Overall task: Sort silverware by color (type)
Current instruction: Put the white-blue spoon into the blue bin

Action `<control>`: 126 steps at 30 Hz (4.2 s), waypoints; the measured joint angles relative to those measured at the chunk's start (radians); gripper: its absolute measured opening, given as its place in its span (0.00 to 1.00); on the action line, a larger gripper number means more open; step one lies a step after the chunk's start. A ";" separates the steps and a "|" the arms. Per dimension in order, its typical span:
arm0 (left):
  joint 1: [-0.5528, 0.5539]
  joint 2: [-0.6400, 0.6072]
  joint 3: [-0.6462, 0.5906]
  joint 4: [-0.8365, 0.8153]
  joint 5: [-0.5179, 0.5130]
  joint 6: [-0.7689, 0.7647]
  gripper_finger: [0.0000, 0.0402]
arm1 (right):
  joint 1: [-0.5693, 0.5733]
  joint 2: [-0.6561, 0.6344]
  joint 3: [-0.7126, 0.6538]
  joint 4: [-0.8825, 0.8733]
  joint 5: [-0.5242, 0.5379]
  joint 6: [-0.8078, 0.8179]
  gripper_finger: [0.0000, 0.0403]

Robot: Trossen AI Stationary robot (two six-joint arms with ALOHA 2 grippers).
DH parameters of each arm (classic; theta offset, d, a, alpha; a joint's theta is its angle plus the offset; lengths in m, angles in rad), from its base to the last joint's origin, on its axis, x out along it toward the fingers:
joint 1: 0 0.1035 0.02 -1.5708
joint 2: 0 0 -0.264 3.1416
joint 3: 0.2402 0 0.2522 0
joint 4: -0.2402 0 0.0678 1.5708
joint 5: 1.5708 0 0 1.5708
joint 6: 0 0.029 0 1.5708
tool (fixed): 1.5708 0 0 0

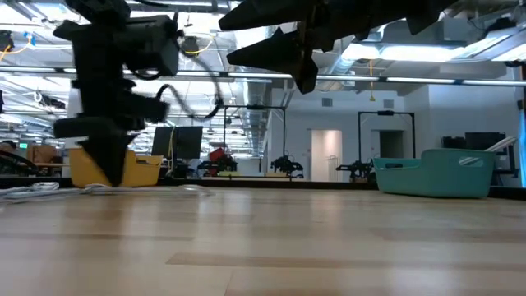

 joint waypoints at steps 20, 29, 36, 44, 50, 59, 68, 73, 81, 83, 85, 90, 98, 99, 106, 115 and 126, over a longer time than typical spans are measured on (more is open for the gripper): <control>0.126 0.088 0.098 0.311 0.034 0.112 0.27 | 0.025 0.000 0.000 0.003 0.000 0.004 0.54; 0.209 0.259 0.112 0.367 0.046 0.171 0.27 | 0.054 0.000 0.000 0.001 0.000 0.011 0.54; 0.193 0.218 0.112 0.324 0.114 0.056 0.02 | 0.017 -0.011 0.000 -0.003 0.000 -0.035 0.54; -0.004 -0.091 0.134 0.026 -0.123 -0.288 0.01 | -0.081 -0.122 0.000 -0.041 0.046 -0.221 0.54; -0.162 -0.327 0.188 -0.124 -0.416 -0.506 0.00 | -0.191 -0.192 -0.034 -0.056 0.020 -0.312 0.51; -0.167 -0.464 0.148 -0.150 -0.483 -0.597 0.00 | -0.258 -0.178 -0.102 -0.066 -0.132 -0.247 0.48; -0.164 -0.373 0.019 0.390 -0.440 -0.313 0.00 | -0.261 -0.291 -0.259 -0.004 -0.100 -0.146 0.45; -0.114 -0.287 -0.061 0.891 -0.265 -0.044 0.00 | -0.263 -0.266 -0.315 0.256 -0.108 -0.087 0.46; -0.016 -0.158 -0.078 1.278 0.310 0.002 0.00 | -0.269 -0.228 -0.310 0.406 -0.197 -0.277 0.58; -0.003 -0.138 -0.078 1.317 0.387 -0.012 0.00 | -0.270 -0.229 -0.310 0.444 -0.239 -0.306 0.60; 0.008 -0.119 -0.078 1.332 0.430 -0.017 0.00 | -0.270 -0.230 -0.309 0.481 -0.285 -0.320 0.60; 0.029 -0.084 -0.078 1.362 0.437 -0.018 0.00 | -0.270 -0.228 -0.269 0.461 -0.368 -0.320 0.61; 0.056 -0.062 -0.078 1.419 0.473 -0.018 0.00 | -0.277 -0.212 -0.222 0.381 -0.369 -0.300 0.53; 0.057 -0.062 -0.078 1.417 0.475 -0.017 0.00 | -0.280 -0.211 -0.222 0.378 -0.369 -0.284 0.49; 0.078 -0.063 -0.078 1.387 0.415 -0.063 0.09 | -0.314 -0.211 -0.222 0.358 -0.371 -0.244 0.06; 0.106 -0.143 -0.077 0.961 0.237 -0.069 0.37 | -0.426 -0.459 -0.221 -0.213 -0.109 -0.226 0.05; 0.103 -0.264 -0.077 0.406 -0.067 -0.232 0.45 | -0.747 -0.780 -0.221 -0.989 0.075 -0.207 0.05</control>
